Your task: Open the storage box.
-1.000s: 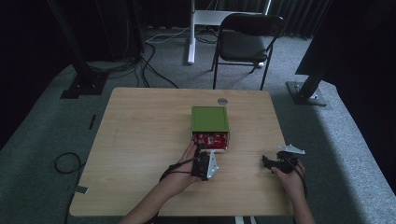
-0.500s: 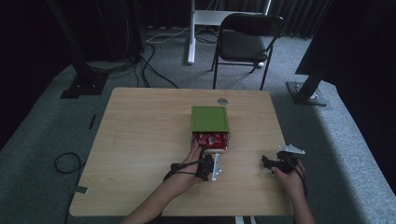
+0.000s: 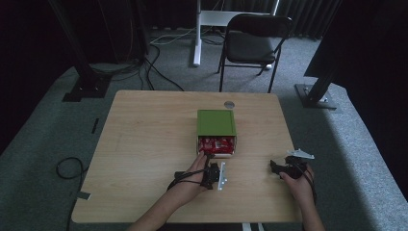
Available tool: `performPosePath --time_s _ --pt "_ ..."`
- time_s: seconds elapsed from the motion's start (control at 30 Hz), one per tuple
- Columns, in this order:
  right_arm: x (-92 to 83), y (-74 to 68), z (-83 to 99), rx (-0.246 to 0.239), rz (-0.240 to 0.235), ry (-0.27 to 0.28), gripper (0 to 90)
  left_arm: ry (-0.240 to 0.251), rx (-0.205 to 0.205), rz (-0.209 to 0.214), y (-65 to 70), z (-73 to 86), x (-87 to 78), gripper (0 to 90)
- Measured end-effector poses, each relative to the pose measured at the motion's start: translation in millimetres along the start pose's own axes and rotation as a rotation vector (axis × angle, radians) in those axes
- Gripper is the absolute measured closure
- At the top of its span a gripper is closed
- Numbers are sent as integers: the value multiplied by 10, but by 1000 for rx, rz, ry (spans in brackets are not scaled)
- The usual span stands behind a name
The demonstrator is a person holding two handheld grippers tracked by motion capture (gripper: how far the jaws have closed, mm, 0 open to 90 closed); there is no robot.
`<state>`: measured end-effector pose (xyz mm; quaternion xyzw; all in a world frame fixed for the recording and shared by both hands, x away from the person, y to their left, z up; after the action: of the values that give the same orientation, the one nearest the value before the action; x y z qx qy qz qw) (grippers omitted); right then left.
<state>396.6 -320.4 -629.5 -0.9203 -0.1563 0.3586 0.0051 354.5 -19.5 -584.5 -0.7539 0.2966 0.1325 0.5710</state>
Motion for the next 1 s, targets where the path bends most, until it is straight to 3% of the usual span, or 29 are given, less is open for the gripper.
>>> performPosePath --time_s 0.2,0.43,0.53,0.63,0.67,0.7,0.8,1.0 --pt "0 0 0 0 0 0 116 -8 -3 -14 -25 24 69 221" --pt "0 1 0 -1 0 0 116 -46 52 -44 -16 59 152 251" --pt "0 1 0 -1 0 0 116 -57 88 -78 -33 60 165 340" --pt "0 0 0 0 0 0 116 -64 147 -139 -49 60 197 420" --pt "0 0 0 0 0 0 116 -64 147 -139 -49 60 197 449" --pt "0 1 0 0 0 0 116 -76 175 -168 -40 66 216 465" --pt "0 1 0 -1 0 0 116 -92 182 -189 -34 55 230 467" --pt "0 1 0 -1 0 0 116 -110 216 -251 -85 40 233 637"
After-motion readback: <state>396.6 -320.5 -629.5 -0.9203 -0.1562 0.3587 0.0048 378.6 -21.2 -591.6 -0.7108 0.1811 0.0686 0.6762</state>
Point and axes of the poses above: each handheld gripper's, and its own axes: x roughly forward along the jaws, z roughly out of its underside, y roughly to its right, the point moved 7 cm from there along x, roughly forward along the jaws, and after that the axes turned 9 degrees about -z, right-handed, at the moved point
